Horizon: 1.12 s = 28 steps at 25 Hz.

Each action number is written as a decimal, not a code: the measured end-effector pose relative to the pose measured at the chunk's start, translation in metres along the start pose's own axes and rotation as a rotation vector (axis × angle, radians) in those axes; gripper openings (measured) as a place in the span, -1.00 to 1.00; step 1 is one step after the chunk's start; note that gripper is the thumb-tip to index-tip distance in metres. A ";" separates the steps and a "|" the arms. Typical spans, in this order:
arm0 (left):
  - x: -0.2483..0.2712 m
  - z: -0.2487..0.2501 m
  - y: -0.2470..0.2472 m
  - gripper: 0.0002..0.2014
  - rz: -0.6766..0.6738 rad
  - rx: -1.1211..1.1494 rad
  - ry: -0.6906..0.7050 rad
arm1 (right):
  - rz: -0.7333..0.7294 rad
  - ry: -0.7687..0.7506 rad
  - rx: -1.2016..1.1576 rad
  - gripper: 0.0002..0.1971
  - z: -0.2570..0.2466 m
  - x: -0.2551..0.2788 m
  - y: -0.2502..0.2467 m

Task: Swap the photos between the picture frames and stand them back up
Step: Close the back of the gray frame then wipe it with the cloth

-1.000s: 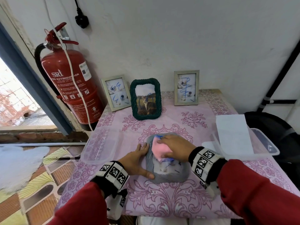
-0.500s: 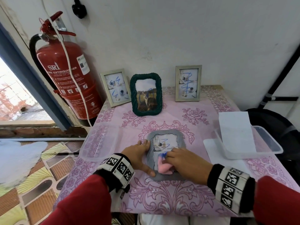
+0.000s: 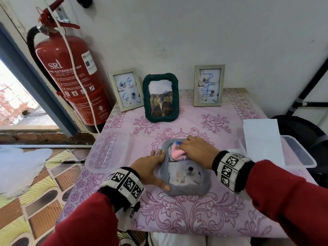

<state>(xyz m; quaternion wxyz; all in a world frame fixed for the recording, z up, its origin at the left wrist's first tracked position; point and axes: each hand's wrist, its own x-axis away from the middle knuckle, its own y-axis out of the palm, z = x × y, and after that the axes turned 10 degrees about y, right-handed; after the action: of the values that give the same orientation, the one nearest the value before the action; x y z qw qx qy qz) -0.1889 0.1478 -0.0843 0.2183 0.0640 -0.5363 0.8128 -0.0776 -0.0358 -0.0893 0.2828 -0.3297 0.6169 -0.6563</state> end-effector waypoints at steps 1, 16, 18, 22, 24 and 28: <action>0.000 0.000 0.000 0.16 -0.002 -0.011 -0.001 | -0.015 0.023 -0.015 -0.71 -0.001 -0.006 -0.001; -0.008 0.005 -0.007 0.17 -0.063 -0.070 0.018 | 0.081 -0.099 0.196 -0.68 -0.015 0.084 -0.002; -0.008 0.005 -0.006 0.15 -0.057 -0.063 0.027 | 0.052 -0.073 0.231 -0.60 -0.008 0.073 -0.002; -0.009 0.005 -0.006 0.15 -0.053 -0.070 0.029 | 0.007 -0.010 0.199 -0.63 0.004 0.040 0.001; -0.009 0.004 -0.006 0.14 -0.054 -0.072 0.029 | 0.024 0.026 0.144 -0.65 0.008 0.024 0.001; -0.009 0.004 -0.005 0.15 -0.057 -0.071 0.014 | -0.009 0.038 0.021 -0.73 0.007 -0.001 0.002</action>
<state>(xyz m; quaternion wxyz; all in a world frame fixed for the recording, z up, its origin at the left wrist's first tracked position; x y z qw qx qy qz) -0.1787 0.1434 -0.0812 0.2471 0.0656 -0.5614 0.7870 -0.0716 -0.0394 -0.0911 0.2714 -0.3169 0.6137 -0.6703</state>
